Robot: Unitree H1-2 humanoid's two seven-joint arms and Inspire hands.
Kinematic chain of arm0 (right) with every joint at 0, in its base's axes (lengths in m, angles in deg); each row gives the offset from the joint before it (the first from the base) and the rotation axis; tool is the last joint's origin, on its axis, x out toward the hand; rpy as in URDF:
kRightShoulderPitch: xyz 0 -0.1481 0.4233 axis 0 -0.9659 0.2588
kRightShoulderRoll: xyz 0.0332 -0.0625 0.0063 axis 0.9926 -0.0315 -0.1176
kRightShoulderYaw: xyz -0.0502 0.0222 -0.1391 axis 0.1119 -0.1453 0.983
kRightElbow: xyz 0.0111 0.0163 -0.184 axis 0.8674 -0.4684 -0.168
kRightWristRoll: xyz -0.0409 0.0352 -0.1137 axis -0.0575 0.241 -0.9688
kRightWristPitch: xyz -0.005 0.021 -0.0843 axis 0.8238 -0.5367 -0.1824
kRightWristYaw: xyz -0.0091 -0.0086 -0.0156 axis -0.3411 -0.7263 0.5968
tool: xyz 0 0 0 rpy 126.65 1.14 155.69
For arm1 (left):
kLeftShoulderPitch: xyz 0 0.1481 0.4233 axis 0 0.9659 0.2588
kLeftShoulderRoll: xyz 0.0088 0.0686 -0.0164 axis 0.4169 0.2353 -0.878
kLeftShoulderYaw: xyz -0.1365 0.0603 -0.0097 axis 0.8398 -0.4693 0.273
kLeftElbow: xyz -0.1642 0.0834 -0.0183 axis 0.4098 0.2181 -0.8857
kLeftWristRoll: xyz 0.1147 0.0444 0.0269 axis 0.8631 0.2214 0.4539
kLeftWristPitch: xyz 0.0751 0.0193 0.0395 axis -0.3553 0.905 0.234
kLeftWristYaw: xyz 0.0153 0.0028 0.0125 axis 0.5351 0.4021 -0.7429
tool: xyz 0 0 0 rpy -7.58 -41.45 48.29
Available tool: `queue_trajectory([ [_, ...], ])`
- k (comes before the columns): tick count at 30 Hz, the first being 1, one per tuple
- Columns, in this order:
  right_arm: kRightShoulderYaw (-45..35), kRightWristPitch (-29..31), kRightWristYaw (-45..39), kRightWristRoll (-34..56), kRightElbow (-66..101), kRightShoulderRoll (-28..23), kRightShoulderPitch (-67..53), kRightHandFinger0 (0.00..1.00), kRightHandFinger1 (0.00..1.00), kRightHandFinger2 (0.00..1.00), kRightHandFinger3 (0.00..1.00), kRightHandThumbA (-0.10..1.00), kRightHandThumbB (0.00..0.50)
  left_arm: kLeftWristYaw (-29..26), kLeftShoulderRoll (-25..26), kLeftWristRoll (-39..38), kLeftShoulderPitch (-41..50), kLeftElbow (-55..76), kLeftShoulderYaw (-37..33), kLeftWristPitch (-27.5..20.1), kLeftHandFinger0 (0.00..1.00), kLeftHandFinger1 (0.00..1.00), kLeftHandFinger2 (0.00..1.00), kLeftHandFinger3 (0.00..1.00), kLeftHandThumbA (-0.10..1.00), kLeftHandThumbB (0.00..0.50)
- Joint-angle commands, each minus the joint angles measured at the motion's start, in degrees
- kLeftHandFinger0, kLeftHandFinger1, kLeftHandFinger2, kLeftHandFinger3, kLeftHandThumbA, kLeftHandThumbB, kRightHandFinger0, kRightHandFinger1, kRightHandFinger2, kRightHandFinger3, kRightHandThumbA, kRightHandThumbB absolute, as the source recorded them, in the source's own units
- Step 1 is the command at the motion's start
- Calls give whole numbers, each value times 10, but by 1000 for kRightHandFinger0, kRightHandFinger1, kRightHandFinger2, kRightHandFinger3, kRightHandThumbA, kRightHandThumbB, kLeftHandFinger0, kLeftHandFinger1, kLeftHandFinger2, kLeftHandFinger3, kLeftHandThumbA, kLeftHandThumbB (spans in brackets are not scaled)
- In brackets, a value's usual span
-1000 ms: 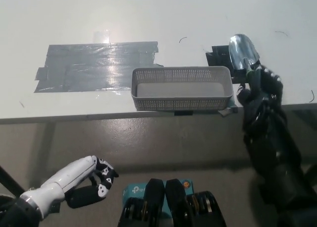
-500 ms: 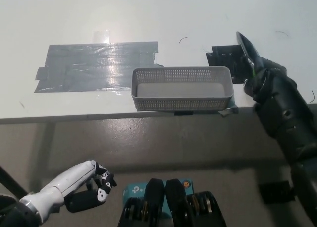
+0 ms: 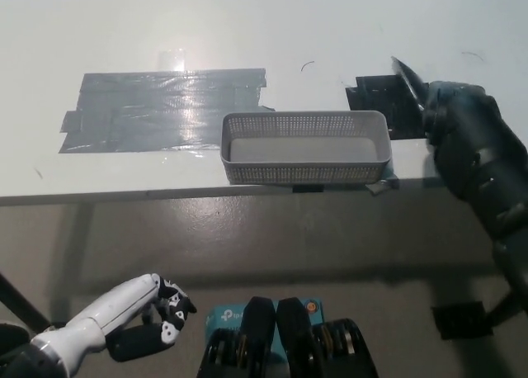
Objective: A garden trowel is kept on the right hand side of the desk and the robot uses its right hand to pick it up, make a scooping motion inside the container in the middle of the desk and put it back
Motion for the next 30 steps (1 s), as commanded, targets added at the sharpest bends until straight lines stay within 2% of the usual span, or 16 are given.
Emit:
queue_trajectory([
  [1, -37, -9, 53, -8, 39, 2, -62, 0, 295, 451, 1000, 2, 8, 25, 36, -5, -3, 27, 6, -3, 544, 567, 668, 766, 656, 12],
  [3, -72, -9, 62, -19, 59, 5, -77, 39, 477, 771, 1000, 31, 0, 29, 40, -6, -2, 29, 5, -4, 578, 582, 674, 771, 660, 13],
  [4, -91, -9, 105, -26, 78, 5, -97, 2, 459, 787, 866, 8, 4, 30, 41, -6, -3, 30, 4, -3, 641, 621, 689, 769, 653, 21],
  [6, -103, -9, 115, -39, 116, 0, -123, 0, 447, 844, 632, -38, 1, 30, 39, -6, -3, 28, -1, -3, 641, 622, 694, 772, 648, 28],
  [7, -110, -9, 112, -47, 125, 0, -128, 0, 462, 878, 621, -39, 0, 31, 39, -6, -4, 28, -2, -3, 638, 622, 695, 773, 647, 28],
  [8, -102, -9, 122, -52, 143, -6, -141, 0, 427, 835, 511, -61, 2, 32, 38, -4, -3, 27, -5, -5, 625, 612, 692, 773, 664, 38],
  [13, -101, -9, 190, -6, 165, -20, -170, 0, 395, 737, 499, -78, 0, 36, 36, -6, -3, 27, -3, -1, 605, 609, 696, 782, 644, 30],
  [15, -106, -9, 195, 18, 174, -23, -180, 12, 398, 701, 683, -61, 21, 36, 35, -6, -3, 25, -2, -4, 588, 597, 689, 766, 647, 45],
  [16, -116, -9, 203, 25, 185, -23, -192, 2, 388, 686, 701, -51, 24, 39, 38, -3, -4, 25, -4, -7, 584, 594, 687, 765, 654, 49],
  [19, -128, 12, 224, 61, 223, -30, -230, 0, 326, 615, 443, -75, 0, 43, 36, 2, -5, 33, -7, 1, 571, 590, 684, 768, 612, 41],
  [20, -128, 12, 251, 61, 202, -30, -237, 0, 260, 563, 442, -77, 0, 45, 37, 9, -7, 31, -15, -8, 569, 592, 687, 775, 616, 33],
  [23, -126, 27, 266, 73, 206, -33, -246, 0, 286, 590, 391, -98, 0, 45, 35, 8, -8, 30, -14, -5, 566, 593, 687, 781, 611, 41],
  [25, -114, 21, 264, 72, 196, -32, -236, 0, 258, 592, 455, -100, 0, 44, 37, 3, -5, 28, -10, -9, 568, 594, 688, 784, 608, 44],
  [26, -114, 33, 276, 76, 196, -36, -237, 0, 243, 575, 363, -100, 0, 46, 36, -2, -6, 27, -9, -6, 579, 603, 697, 792, 595, 40],
  [27, -114, 42, 281, 82, 196, -39, -236, 0, 245, 590, 312, -10, 0, 46, 36, 0, -9, 25, -10, -8, 579, 603, 697, 794, 593, 41],
  [30, -97, 80, 301, 83, 194, -55, -228, 0, 268, 629, 232, -100, 0, 54, 43, 13, -21, 26, -16, 1, 611, 633, 728, 833, 668, 53],
])
